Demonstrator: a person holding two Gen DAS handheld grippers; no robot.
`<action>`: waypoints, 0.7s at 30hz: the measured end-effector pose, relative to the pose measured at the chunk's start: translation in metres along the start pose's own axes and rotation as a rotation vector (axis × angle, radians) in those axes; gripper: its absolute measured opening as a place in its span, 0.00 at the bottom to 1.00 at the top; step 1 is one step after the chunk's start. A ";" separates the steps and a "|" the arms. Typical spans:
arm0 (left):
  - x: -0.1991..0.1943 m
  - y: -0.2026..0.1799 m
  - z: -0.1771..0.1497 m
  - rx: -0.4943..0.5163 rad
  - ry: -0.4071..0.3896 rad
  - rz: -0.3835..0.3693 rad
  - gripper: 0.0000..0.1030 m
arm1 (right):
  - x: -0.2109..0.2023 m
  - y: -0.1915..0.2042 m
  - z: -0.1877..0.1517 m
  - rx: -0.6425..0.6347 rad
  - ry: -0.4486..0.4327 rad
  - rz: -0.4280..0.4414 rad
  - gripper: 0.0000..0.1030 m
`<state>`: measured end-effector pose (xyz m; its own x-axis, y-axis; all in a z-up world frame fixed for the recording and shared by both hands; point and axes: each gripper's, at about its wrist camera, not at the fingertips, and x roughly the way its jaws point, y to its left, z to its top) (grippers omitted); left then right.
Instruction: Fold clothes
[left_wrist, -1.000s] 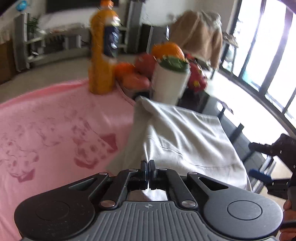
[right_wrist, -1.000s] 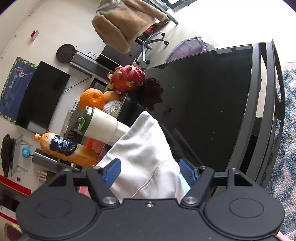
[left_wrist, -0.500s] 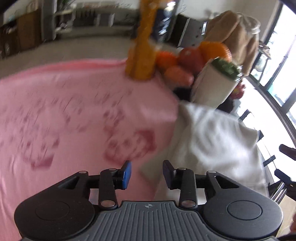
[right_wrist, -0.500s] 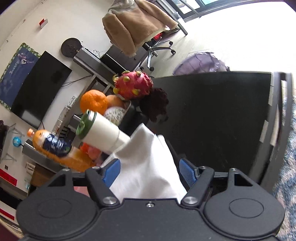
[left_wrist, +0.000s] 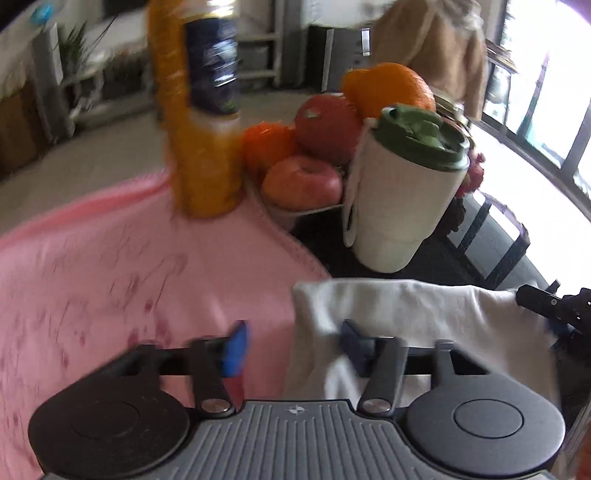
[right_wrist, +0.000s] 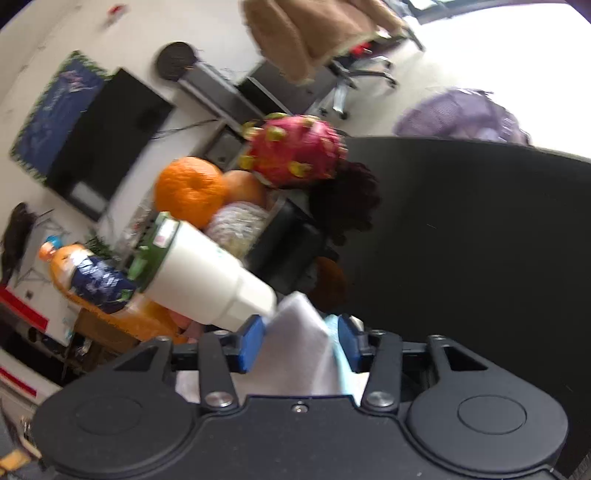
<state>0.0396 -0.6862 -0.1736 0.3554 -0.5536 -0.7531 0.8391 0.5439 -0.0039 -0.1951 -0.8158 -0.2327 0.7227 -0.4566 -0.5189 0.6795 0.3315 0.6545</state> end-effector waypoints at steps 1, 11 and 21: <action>0.004 -0.007 0.002 0.041 0.003 0.012 0.00 | 0.002 0.004 0.000 -0.026 -0.008 0.004 0.05; 0.029 0.006 -0.007 0.032 0.055 0.293 0.19 | 0.022 0.007 0.000 -0.054 0.021 -0.202 0.36; -0.073 0.041 -0.047 -0.059 -0.033 0.056 0.31 | -0.112 0.030 -0.023 0.074 -0.130 -0.090 0.34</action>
<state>0.0289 -0.5942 -0.1499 0.4157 -0.5412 -0.7310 0.7920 0.6106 -0.0017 -0.2532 -0.7356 -0.1679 0.6339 -0.5862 -0.5046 0.7258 0.2254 0.6500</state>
